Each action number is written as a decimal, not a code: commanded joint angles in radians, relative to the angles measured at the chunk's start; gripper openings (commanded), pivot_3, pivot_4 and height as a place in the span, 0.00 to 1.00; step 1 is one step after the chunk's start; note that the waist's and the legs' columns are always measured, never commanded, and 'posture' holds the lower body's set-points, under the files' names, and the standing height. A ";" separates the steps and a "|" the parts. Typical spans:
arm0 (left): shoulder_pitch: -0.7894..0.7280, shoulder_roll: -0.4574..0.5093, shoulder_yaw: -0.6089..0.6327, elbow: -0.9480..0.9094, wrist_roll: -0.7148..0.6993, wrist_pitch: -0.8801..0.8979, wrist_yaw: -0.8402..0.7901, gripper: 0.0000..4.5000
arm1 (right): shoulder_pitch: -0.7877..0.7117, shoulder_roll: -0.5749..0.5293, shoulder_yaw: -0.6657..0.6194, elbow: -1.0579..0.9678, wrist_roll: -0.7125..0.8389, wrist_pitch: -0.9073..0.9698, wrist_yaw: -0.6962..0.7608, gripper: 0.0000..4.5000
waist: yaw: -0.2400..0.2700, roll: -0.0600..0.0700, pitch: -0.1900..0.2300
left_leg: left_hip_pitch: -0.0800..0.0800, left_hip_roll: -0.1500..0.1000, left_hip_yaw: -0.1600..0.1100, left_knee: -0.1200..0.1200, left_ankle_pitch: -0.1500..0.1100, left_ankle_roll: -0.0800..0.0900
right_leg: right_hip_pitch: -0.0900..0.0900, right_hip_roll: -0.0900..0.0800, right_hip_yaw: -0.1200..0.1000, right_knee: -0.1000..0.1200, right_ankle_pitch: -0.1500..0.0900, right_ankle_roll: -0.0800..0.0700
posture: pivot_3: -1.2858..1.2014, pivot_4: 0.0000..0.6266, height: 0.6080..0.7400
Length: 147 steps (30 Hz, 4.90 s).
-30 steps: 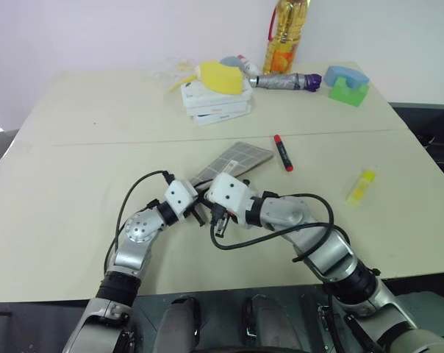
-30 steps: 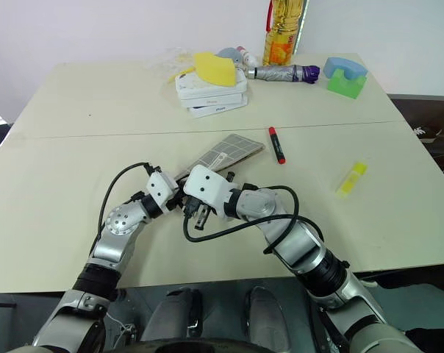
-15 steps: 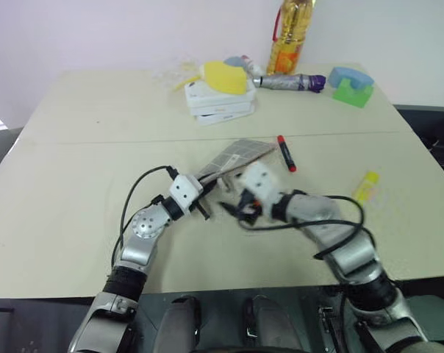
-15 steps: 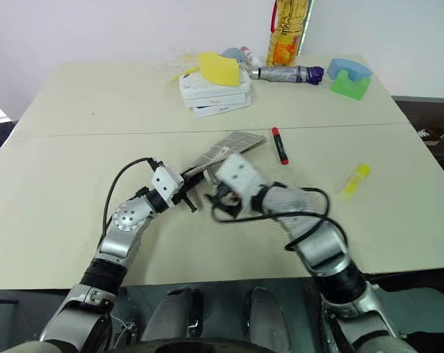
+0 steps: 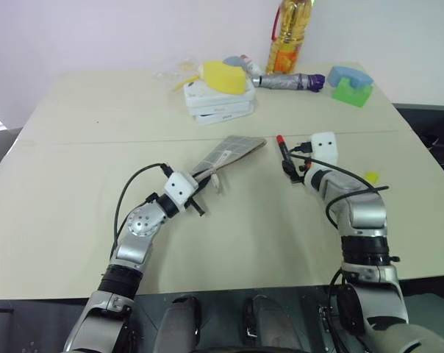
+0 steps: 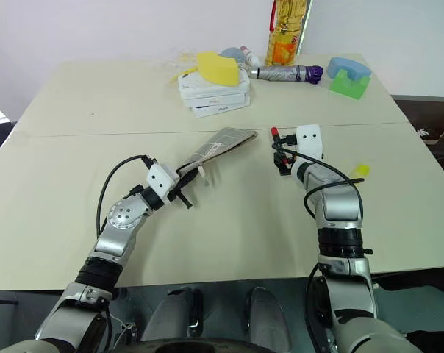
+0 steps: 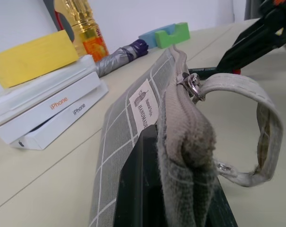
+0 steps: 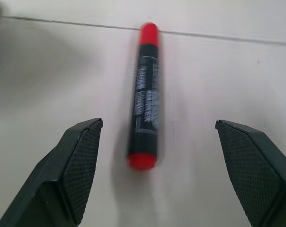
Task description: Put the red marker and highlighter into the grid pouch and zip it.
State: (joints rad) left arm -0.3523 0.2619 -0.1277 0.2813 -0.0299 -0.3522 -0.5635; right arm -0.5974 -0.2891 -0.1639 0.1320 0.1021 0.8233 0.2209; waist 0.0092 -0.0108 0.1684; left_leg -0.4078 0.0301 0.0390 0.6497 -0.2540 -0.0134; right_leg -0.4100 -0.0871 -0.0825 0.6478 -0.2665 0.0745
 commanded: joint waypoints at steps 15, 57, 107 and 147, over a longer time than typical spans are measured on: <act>-0.020 0.007 0.020 -0.017 -0.015 0.017 0.018 0.00 | 0.205 -0.238 0.101 -0.435 0.006 -0.094 0.173 0.08 | 0.005 0.000 0.000 | -0.001 0.000 0.000 0.000 0.000 0.000 | 0.000 0.000 0.000 0.000 0.000 0.000 | 0.52 0.24 1.00; -0.033 0.137 -0.067 -0.052 -0.154 -0.090 -0.464 0.00 | 0.342 -0.724 0.367 -0.800 -0.107 -0.288 0.584 0.08 | 0.003 0.000 0.001 | 0.000 0.001 -0.003 0.001 -0.001 0.001 | 0.000 0.001 0.001 -0.002 0.000 0.000 | 0.52 0.24 1.00; -0.093 0.003 -0.052 0.075 -0.055 -0.062 -0.220 0.00 | 0.334 -0.100 -0.266 -0.481 0.054 0.183 -0.080 0.19 | 0.002 0.001 0.000 | 0.000 0.000 -0.002 0.002 -0.001 0.001 | 0.001 0.000 0.001 0.000 0.000 0.000 | 0.52 0.24 1.00; -0.145 0.012 -0.026 0.100 -0.082 -0.078 -0.235 0.00 | 0.512 -0.441 0.020 -0.766 0.165 -0.068 0.348 0.19 | 0.004 0.001 0.001 | 0.000 0.000 -0.003 0.003 -0.001 0.002 | 0.001 0.002 0.001 -0.001 0.000 0.000 | 0.52 0.24 1.00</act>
State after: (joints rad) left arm -0.4867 0.2714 -0.1685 0.4135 -0.0906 -0.4052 -0.7888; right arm -0.0698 -0.7188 -0.1303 -0.6226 0.2676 0.7581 0.5732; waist 0.0135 -0.0103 0.1697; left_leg -0.4077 0.0301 0.0359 0.6523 -0.2550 -0.0116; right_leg -0.4088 -0.0854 -0.0814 0.6471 -0.2665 0.0745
